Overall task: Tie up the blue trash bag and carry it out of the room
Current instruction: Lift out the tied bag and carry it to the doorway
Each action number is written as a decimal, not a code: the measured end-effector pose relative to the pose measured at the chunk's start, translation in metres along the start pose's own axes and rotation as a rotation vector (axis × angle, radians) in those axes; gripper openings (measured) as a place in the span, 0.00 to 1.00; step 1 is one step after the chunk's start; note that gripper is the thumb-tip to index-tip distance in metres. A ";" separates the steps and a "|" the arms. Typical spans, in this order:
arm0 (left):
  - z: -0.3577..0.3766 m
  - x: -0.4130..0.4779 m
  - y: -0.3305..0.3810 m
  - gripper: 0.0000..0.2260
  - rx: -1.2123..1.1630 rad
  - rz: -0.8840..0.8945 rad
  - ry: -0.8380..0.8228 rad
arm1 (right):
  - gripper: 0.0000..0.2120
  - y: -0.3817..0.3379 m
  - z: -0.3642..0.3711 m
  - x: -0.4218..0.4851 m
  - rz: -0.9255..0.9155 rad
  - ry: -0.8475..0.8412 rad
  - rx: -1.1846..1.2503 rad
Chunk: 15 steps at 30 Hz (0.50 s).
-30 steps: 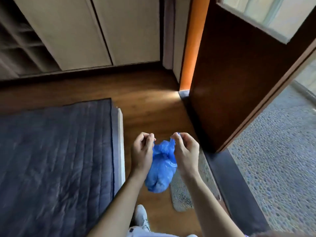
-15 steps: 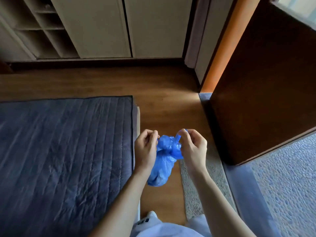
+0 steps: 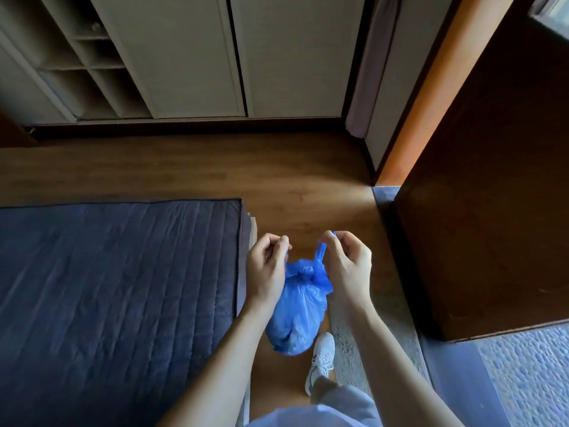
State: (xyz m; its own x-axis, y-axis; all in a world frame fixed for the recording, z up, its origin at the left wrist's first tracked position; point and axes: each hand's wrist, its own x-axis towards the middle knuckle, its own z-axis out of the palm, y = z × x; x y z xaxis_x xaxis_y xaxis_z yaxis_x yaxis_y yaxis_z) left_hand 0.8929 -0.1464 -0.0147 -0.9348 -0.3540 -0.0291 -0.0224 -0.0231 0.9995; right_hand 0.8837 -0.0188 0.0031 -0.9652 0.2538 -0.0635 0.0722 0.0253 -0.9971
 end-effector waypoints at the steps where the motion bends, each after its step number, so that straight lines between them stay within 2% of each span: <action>1: 0.009 0.015 0.001 0.12 0.000 0.003 0.011 | 0.13 -0.002 0.000 0.019 -0.008 -0.002 -0.007; 9: 0.076 0.121 0.017 0.11 0.011 -0.004 0.054 | 0.14 -0.029 -0.002 0.155 -0.011 -0.057 0.014; 15: 0.102 0.180 0.021 0.11 0.009 -0.012 0.095 | 0.17 -0.034 0.014 0.225 0.010 -0.084 0.031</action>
State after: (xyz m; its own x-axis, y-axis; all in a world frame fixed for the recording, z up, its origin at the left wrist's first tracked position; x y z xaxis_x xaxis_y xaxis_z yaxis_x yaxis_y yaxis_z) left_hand 0.6877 -0.1156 0.0024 -0.8966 -0.4409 -0.0418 -0.0370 -0.0195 0.9991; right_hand 0.6610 0.0242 0.0220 -0.9822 0.1722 -0.0757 0.0756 -0.0073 -0.9971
